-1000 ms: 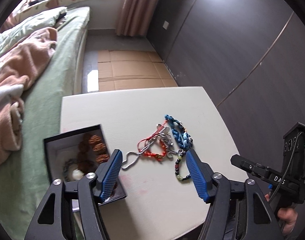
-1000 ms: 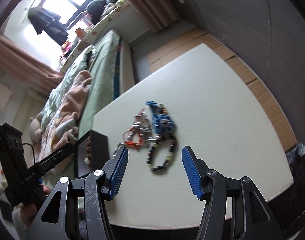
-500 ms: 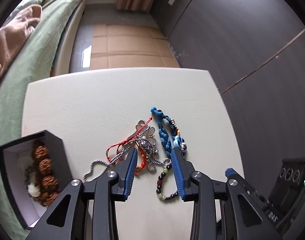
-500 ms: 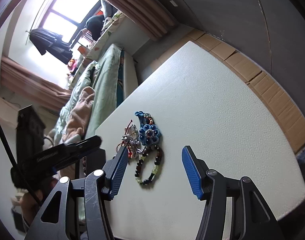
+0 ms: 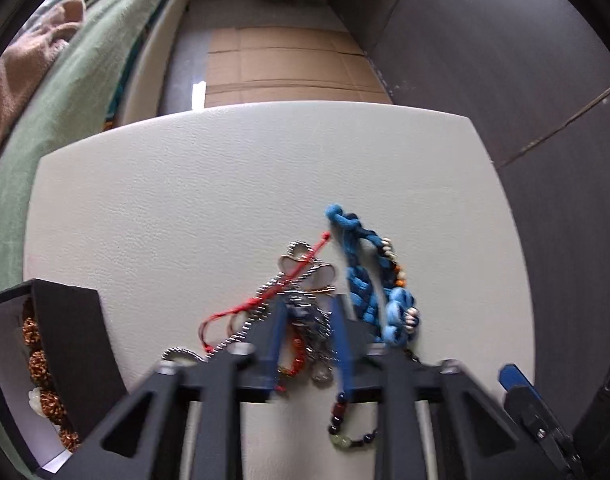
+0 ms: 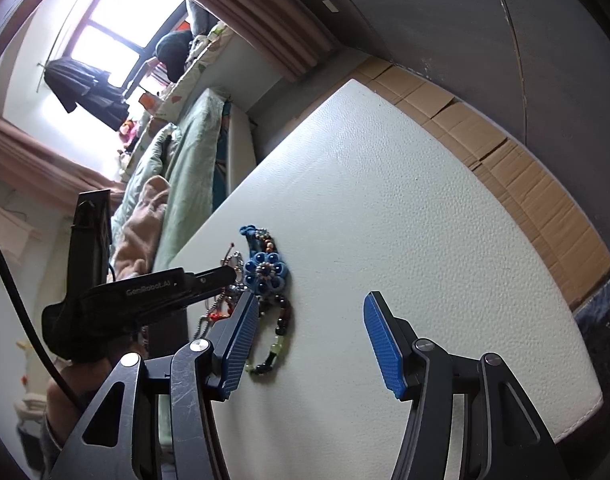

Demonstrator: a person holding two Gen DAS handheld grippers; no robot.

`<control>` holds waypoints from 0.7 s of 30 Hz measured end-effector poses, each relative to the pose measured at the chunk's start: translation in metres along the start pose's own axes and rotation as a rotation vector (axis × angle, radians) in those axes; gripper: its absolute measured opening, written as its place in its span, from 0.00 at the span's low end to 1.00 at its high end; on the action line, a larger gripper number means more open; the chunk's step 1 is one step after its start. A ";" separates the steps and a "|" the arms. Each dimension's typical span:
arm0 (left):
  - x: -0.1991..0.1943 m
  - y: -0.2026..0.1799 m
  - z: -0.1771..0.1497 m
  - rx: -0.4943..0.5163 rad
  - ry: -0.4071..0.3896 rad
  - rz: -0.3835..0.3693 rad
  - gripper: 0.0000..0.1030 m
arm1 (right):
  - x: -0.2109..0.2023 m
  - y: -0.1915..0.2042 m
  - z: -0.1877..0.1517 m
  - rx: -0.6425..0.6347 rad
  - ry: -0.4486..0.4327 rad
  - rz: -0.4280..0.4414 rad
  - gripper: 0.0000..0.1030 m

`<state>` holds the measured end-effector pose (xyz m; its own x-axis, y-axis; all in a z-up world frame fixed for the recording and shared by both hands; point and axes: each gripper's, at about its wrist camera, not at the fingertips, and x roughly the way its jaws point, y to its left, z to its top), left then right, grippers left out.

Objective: Organize jewelry

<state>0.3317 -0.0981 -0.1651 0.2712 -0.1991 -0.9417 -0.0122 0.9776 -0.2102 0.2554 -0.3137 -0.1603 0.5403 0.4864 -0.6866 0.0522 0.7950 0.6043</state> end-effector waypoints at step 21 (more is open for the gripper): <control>-0.108 0.004 0.002 0.054 -0.180 -0.056 0.15 | 0.022 0.021 0.007 -0.085 0.062 -0.043 0.55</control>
<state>0.3041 -0.0723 -0.0641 0.4380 -0.2426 -0.8656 0.0579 0.9685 -0.2421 0.2745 -0.2885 -0.1596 0.4858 0.4709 -0.7364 0.0009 0.8422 0.5392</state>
